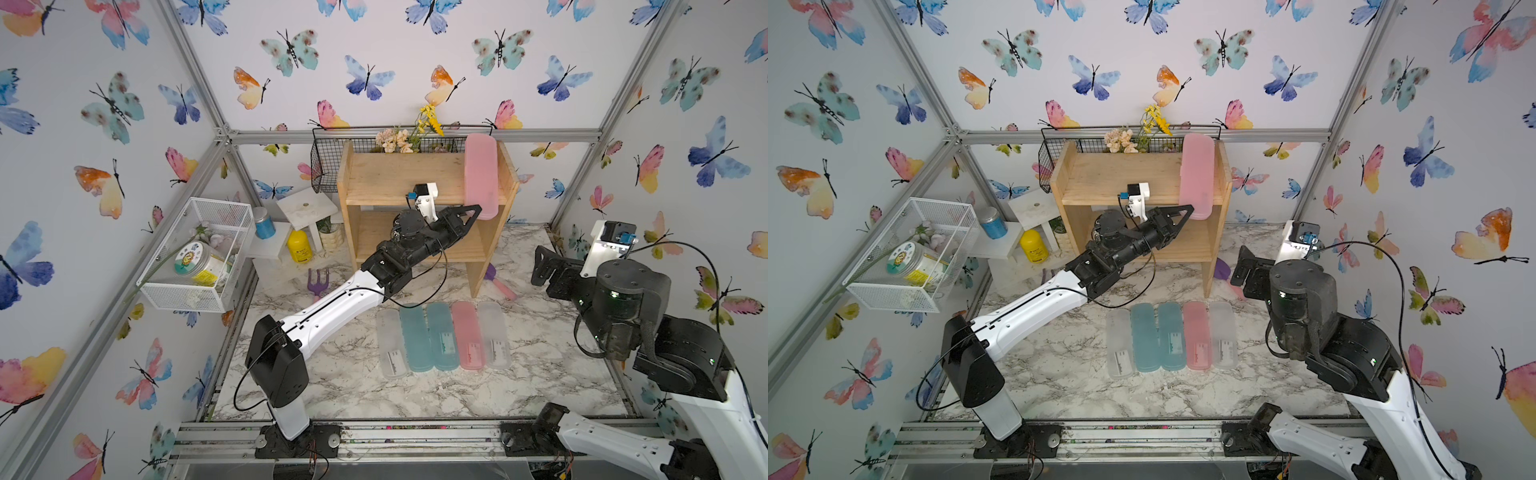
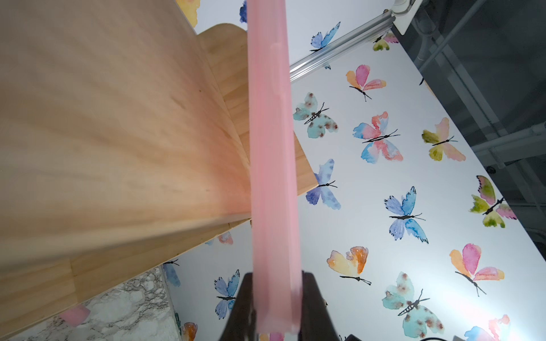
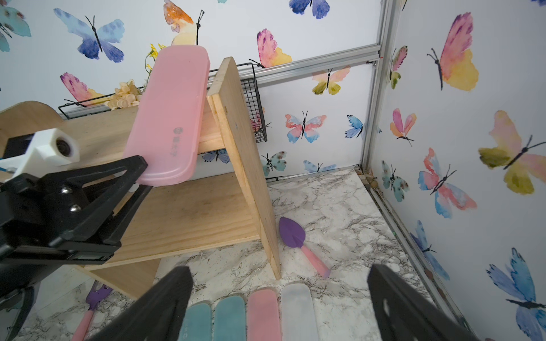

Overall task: Remove the pencil cases from the shelf
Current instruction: Pick up the pencil case from the shelf.

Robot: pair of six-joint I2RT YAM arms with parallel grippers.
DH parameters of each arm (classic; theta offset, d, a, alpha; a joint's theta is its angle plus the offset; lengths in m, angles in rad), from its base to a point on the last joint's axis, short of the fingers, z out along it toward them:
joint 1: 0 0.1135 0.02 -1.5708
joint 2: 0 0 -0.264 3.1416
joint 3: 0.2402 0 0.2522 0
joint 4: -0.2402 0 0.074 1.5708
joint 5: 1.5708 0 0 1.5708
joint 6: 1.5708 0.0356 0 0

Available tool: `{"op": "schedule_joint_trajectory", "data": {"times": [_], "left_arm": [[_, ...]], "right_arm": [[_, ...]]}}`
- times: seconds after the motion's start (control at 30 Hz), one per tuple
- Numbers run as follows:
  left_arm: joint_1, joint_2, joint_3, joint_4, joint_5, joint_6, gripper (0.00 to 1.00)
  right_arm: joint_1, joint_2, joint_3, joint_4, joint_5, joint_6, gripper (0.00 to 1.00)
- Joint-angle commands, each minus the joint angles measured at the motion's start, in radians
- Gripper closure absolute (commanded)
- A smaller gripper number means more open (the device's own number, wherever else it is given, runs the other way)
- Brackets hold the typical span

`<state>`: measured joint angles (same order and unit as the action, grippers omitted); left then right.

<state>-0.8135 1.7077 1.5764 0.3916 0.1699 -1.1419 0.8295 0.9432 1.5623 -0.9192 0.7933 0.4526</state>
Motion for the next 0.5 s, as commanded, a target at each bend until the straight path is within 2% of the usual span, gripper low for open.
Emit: {"op": "schedule_joint_trajectory", "data": {"times": [0.0, 0.13, 0.2, 0.37, 0.47], "left_arm": [[0.004, -0.066, -0.114, 0.048, -0.043, 0.039, 0.91], [-0.014, -0.164, -0.247, 0.001, -0.078, 0.152, 0.93], [-0.036, -0.248, -0.365, 0.016, -0.120, 0.229, 0.97], [-0.115, -0.490, -0.648, 0.012, -0.332, 0.397, 1.00], [-0.149, -0.626, -0.774, -0.035, -0.452, 0.416, 1.00]], "right_arm": [[-0.006, 0.007, -0.029, 0.024, -0.084, 0.011, 0.01], [-0.006, 0.076, 0.004, 0.014, -0.220, 0.009, 0.01], [-0.006, 0.138, 0.033, 0.015, -0.310, 0.002, 0.01], [-0.006, 0.209, 0.033, 0.163, -0.557, -0.009, 0.01], [-0.006, 0.232, 0.019, 0.277, -0.660, 0.008, 0.01]]}}
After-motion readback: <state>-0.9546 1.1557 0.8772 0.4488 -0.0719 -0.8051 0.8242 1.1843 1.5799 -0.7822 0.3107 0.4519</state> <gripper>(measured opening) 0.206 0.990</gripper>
